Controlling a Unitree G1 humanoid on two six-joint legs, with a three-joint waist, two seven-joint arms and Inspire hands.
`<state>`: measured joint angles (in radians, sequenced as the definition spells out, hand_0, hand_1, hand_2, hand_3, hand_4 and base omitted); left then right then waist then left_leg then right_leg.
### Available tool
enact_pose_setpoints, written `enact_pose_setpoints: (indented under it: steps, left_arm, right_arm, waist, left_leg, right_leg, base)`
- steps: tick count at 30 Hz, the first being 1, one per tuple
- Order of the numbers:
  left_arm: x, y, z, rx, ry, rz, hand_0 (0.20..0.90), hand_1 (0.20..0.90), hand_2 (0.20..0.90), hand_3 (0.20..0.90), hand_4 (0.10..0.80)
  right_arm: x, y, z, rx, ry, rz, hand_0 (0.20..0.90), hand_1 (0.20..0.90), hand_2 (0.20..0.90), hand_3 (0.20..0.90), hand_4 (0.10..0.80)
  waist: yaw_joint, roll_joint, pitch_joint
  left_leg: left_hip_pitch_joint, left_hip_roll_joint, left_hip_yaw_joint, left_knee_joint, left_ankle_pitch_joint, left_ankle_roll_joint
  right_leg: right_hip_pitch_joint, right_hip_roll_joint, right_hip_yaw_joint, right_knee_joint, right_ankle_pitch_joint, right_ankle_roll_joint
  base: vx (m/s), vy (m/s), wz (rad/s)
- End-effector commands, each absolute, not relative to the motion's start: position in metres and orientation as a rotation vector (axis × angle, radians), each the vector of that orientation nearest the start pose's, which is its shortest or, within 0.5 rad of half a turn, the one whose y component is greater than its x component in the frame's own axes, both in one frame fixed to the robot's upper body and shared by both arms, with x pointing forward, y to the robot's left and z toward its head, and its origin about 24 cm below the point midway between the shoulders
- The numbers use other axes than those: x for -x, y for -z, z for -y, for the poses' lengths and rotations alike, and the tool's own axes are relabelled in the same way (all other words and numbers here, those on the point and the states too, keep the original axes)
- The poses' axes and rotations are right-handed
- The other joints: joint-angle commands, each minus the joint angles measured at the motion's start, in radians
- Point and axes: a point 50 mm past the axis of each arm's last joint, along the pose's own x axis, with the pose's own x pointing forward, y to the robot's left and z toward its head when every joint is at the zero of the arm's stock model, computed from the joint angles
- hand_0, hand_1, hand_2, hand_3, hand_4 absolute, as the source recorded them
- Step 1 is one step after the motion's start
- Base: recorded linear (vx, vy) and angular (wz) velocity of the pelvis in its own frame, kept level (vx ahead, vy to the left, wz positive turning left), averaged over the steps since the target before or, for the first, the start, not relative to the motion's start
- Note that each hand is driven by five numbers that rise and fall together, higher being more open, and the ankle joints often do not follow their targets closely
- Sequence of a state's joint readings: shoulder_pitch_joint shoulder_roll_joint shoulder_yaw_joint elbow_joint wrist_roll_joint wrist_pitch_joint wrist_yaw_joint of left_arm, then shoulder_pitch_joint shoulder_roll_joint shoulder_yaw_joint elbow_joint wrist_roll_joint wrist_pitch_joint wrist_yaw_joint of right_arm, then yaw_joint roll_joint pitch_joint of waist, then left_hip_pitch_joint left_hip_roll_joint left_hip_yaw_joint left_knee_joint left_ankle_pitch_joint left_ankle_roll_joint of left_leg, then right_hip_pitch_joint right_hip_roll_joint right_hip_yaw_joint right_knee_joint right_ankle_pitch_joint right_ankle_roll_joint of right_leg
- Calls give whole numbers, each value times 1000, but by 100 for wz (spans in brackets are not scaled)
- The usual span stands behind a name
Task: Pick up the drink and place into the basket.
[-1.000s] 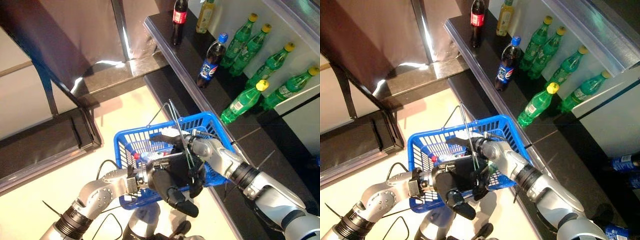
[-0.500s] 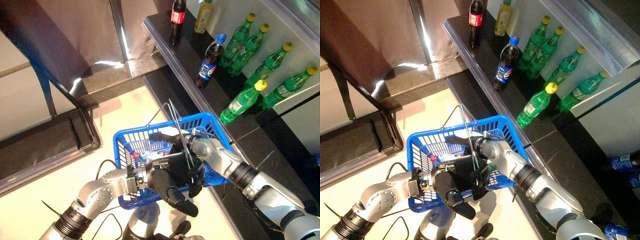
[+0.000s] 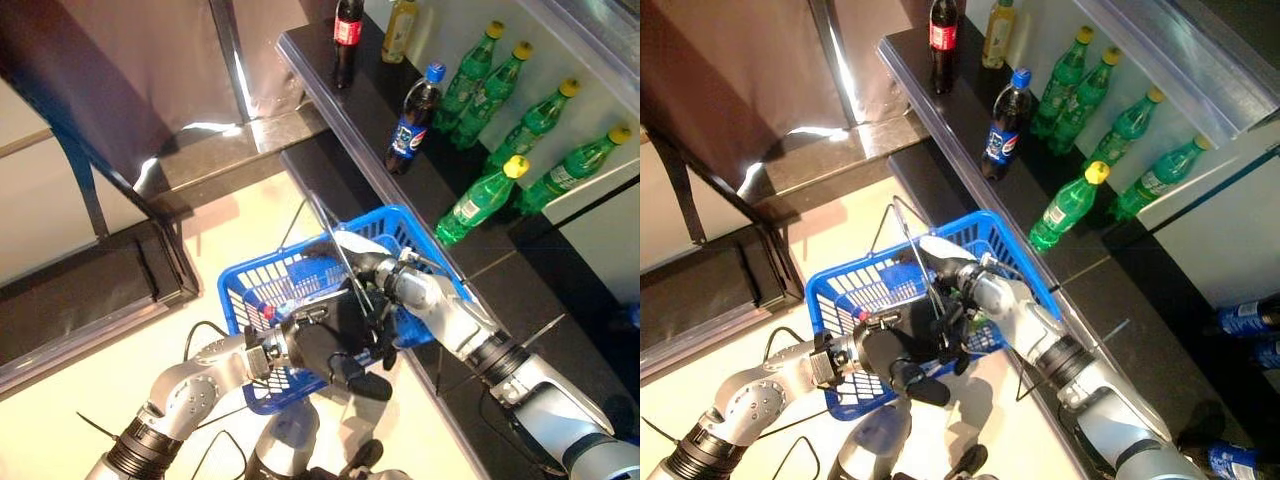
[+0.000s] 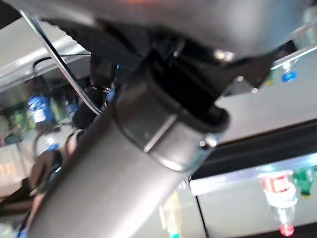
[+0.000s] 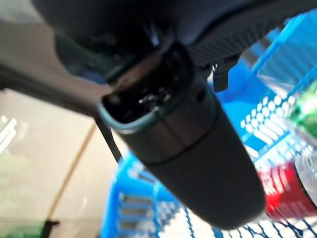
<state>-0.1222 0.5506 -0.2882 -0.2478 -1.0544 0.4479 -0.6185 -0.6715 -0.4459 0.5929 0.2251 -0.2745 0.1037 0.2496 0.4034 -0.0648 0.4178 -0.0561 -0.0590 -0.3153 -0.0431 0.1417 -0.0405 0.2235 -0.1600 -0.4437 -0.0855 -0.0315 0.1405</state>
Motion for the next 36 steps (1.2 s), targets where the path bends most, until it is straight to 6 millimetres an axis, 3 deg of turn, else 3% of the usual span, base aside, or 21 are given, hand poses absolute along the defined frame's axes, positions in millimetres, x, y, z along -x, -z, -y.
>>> enact_pose_setpoints:
  steps: [1,12,13,16,17,21,28,36]
  left_arm:
    - [-210,-173,-97,924,1340,480,300,300,300,200,100]
    - [-220,-169,-114,903,1144,510,300,300,300,200,100]
    - [-226,-166,-124,891,1025,533,300,300,300,200,100]
    - [-227,-165,-128,886,989,538,300,300,300,200,100]
    - [-230,-161,-138,890,893,551,300,300,300,200,100]
    - [-233,-154,-151,893,778,567,300,300,300,200,100]
    - [-232,-141,-176,944,585,600,300,300,300,200,100]
    - [-231,-114,-200,1013,340,577,300,300,300,200,100]
  right_arm:
    - [-321,-118,78,882,-635,259,900,900,900,900,800]
    - [-309,-134,82,768,-581,372,900,900,900,900,800]
    - [-302,-142,85,681,-551,437,900,900,900,900,800]
    - [-299,-143,86,654,-543,453,900,900,900,900,800]
    - [-292,-145,90,576,-526,489,900,900,900,900,800]
    - [-283,-143,94,498,-509,513,900,900,900,900,800]
    - [-269,-126,103,402,-474,493,900,900,900,900,800]
    - [-256,-85,116,297,-453,320,900,900,900,900,800]
  waist:
    - [-20,-3,-376]
    - [-42,1,-377]
    - [-60,5,-378]
    - [-65,7,-379]
    - [-78,12,-382]
    - [-94,16,-388]
    - [-123,27,-392]
    - [-166,36,-393]
  left_leg:
    - [68,22,58,-44,-35,11]
    - [71,30,80,-44,-40,14]
    - [73,33,94,-44,-43,16]
    - [74,35,99,-44,-44,15]
    - [73,38,113,-44,-46,17]
    - [74,42,130,-44,-49,18]
    - [75,50,157,-44,-53,18]
    - [80,58,186,-44,-62,19]
  right_leg:
    - [-46,26,7,23,75,-64]
    - [-54,27,32,26,75,-63]
    - [-58,27,48,25,75,-61]
    - [-60,27,53,24,76,-60]
    - [-66,27,67,24,76,-59]
    - [-73,25,81,26,77,-56]
    - [-83,23,107,19,82,-53]
    - [-92,17,129,20,83,-47]
  base:
    - [-17,7,-12]
    - [-7,2,-3]
    - [-33,17,-13]
    - [-21,14,-20]
    - [-37,26,-30]
    - [-21,15,-17]
    - [-24,17,-14]
    - [-20,5,-13]
